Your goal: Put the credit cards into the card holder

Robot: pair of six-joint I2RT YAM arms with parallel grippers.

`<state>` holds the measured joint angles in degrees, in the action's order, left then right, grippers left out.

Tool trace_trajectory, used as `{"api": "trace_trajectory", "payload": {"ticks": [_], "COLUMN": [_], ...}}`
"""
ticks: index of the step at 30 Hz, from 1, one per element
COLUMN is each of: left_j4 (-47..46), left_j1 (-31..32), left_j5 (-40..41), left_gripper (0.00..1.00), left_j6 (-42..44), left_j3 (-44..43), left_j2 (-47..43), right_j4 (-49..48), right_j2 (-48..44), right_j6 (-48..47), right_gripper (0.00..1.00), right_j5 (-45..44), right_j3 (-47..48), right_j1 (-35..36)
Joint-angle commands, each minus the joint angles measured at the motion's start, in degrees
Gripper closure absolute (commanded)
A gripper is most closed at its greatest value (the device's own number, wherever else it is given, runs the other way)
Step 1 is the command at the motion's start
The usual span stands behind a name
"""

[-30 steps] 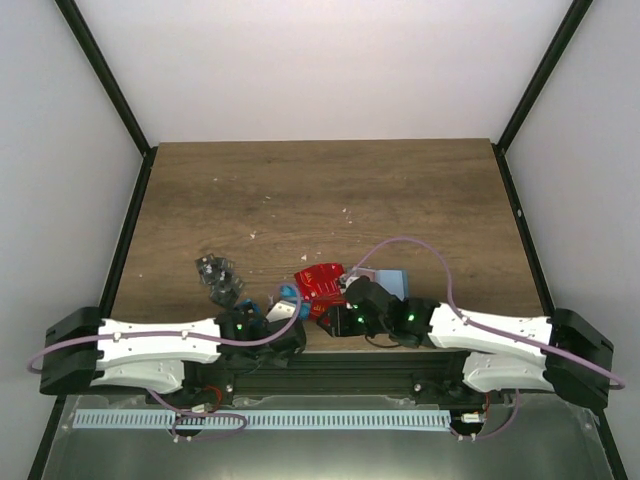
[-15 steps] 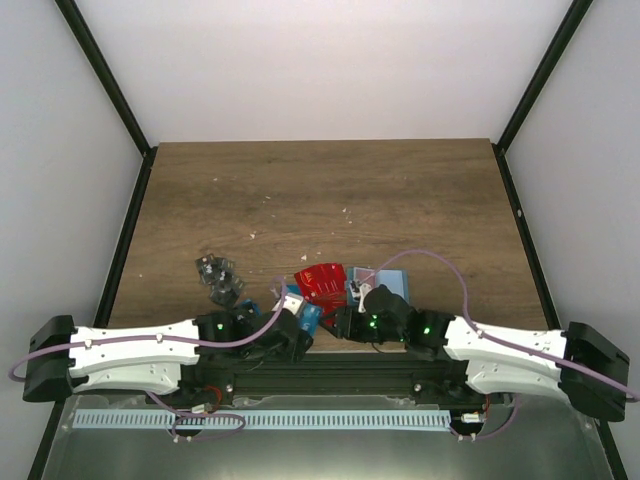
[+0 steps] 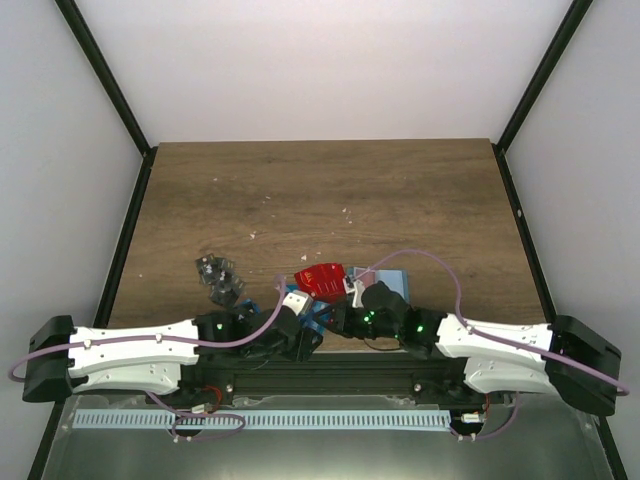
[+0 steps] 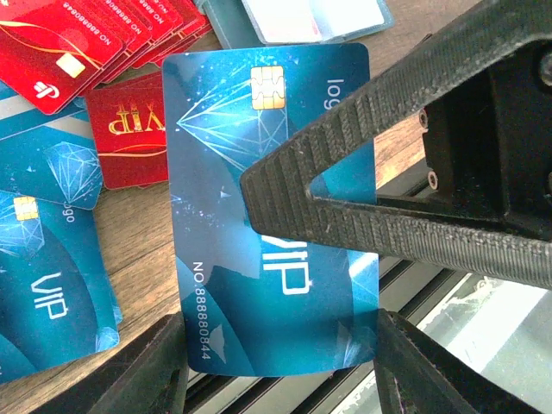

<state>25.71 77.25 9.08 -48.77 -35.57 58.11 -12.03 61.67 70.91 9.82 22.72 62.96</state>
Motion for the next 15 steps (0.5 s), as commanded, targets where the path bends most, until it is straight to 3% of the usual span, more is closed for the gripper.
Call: {"api": "trace_trajectory", "payload": {"ticks": [1,4,7,11,15], "left_j4": [-1.9,-2.4,-2.5,-1.4,-5.0], "left_j1": [0.0,0.0,-0.1,-2.9,-9.6], "left_j5": [0.6,1.3,2.4,3.0,-3.8], "left_gripper": [0.43,0.42,0.33,0.10,0.06], "left_j6": [-0.1,0.1,0.9,2.1,8.1], "left_j3": [-0.6,-0.6,-1.1,-2.1,-2.5], "left_j2": [-0.8,-0.8,-0.3,0.3,-0.8], "right_j4": [-1.5,-1.1,-1.0,2.4,6.7], "right_j2": [-0.6,-1.5,-3.4,-6.6,-10.9], "right_j6": [0.2,0.1,-1.1,-6.5,-16.0], "right_gripper": [0.88,0.99,0.99,0.99,0.99], "right_j5": [0.0,0.2,1.6,6.1,10.3], "right_j3": [0.3,-0.4,-1.6,-1.9,-1.4], "right_j1": [-0.6,-1.2,-3.2,-9.6,-17.9]}}
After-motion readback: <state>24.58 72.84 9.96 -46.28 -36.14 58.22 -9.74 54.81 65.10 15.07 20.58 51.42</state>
